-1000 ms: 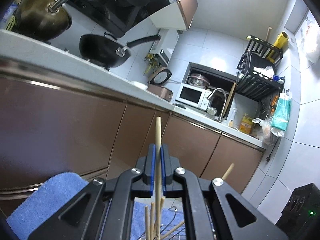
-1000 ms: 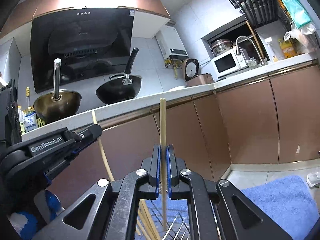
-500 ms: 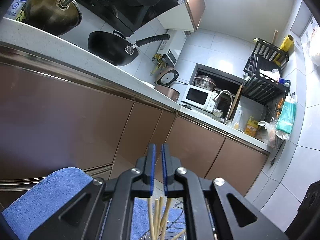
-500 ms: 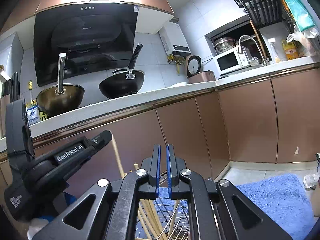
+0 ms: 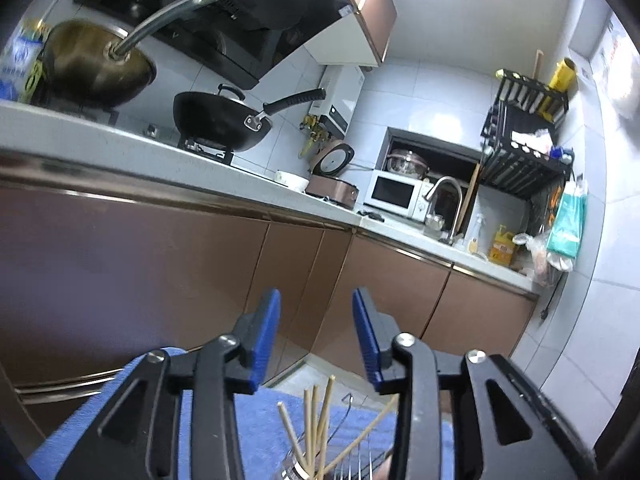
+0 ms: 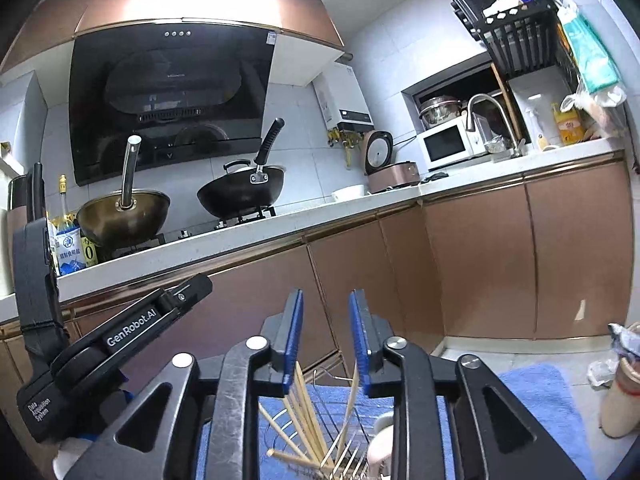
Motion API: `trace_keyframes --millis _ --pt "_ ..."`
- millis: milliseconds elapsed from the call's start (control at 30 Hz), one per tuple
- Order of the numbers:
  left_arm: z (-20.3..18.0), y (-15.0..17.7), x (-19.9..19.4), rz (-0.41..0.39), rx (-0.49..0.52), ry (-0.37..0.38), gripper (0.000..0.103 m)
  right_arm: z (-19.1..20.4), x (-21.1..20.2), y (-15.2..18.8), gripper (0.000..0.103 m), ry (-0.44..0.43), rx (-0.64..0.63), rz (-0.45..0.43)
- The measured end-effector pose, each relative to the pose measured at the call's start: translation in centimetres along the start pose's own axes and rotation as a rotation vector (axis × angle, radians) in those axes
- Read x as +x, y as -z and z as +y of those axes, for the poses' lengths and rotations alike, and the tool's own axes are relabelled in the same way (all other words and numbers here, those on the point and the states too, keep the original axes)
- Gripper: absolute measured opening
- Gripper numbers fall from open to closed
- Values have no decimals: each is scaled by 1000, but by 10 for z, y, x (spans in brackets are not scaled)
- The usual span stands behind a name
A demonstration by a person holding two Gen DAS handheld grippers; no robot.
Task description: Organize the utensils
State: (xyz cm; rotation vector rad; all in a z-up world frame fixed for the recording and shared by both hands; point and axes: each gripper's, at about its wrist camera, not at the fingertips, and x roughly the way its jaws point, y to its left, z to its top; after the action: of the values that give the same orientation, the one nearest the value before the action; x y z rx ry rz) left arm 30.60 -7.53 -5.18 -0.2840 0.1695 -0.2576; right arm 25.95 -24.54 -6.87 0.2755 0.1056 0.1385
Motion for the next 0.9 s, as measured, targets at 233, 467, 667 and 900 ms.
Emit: trace_keyframes --millis 233,467,667,900 --pt "-6 -4 -41 98 81 -59 45 6 -34 -7 36 89 -7 78" --pt "-15 3 -82 171 164 -86 46 13 -72 -4 49 166 -27 153" --pt "-17 7 -120 194 195 -109 49 18 -104 -1 61 204 -34 183" --pt "-12 10 -161 196 207 -132 66 25 -140 9 86 245 -51 214"
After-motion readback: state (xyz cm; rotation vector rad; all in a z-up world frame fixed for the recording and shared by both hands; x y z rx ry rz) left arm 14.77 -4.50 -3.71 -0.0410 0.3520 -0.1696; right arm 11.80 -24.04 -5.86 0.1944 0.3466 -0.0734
